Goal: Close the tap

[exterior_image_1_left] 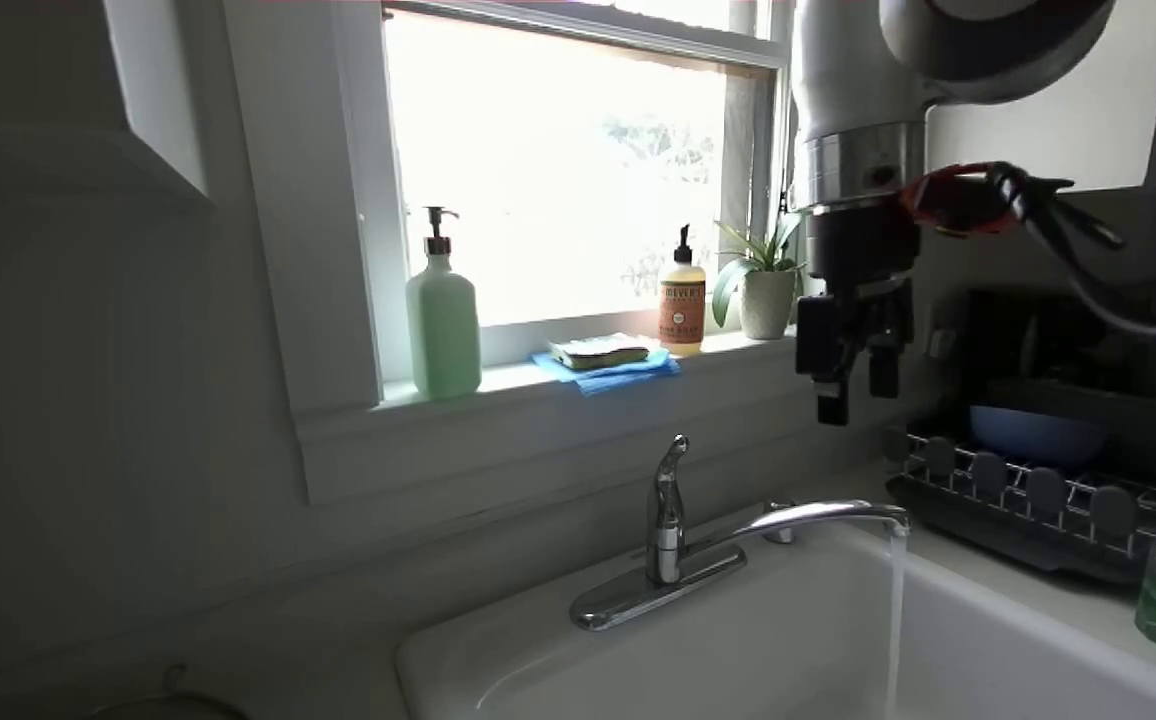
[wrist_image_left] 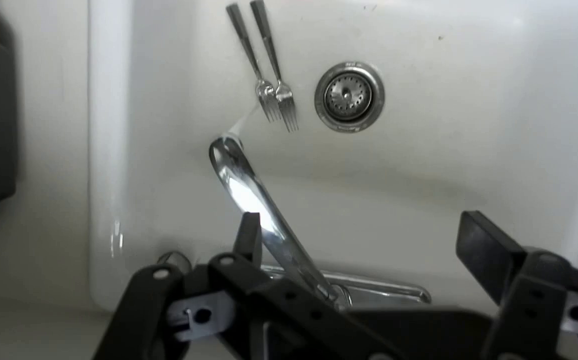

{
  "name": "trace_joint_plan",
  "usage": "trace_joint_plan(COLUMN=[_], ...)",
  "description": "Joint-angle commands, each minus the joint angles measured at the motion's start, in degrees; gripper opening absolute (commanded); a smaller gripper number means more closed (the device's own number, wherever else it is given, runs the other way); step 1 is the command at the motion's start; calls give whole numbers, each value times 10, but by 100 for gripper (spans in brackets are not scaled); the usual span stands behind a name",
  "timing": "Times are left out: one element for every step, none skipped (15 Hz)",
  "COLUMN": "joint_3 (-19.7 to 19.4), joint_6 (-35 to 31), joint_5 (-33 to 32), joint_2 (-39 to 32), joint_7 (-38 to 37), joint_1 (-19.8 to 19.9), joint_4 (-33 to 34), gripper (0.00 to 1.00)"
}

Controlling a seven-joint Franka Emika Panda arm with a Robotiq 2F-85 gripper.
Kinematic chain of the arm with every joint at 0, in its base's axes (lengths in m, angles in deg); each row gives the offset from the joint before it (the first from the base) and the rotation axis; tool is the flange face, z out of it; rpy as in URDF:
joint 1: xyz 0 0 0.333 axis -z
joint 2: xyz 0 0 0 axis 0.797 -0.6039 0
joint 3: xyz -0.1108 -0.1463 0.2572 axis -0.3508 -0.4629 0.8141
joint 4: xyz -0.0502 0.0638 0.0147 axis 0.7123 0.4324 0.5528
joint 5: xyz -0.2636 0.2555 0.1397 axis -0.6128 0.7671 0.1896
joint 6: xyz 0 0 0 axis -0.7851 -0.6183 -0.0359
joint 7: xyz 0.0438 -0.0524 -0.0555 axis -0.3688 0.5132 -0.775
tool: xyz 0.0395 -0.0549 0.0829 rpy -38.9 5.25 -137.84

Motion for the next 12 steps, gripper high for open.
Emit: trace_joint_plan(joint_3=[-4,-5,-6,-6,-6,-6,-5,-5,-4,-4,-4,-4], joint_6=[-60,-80,-105,-126,-149,-169,-188,-208,-224,-239,-249,-260], joint_5=[-33,-37,-38,-38,-35,-32,-30,-26,-24,-22,-22,-22], joint_2=[-64,-77,-96,-109,-123,-138,-151,-163,-176,-187,-198,-207], joint_7=[15,19,23,29,36,43,51,57,64,69,74,78], joint_1=[-6,-7,-7,-8,-9,-10,-11,-12,-14,-16,-18,-19], joint_4=[56,65,77,85,92,101,108,112,121,128,136,143], gripper=[100,100,100,100,100,100,100,100,100,100,100,100])
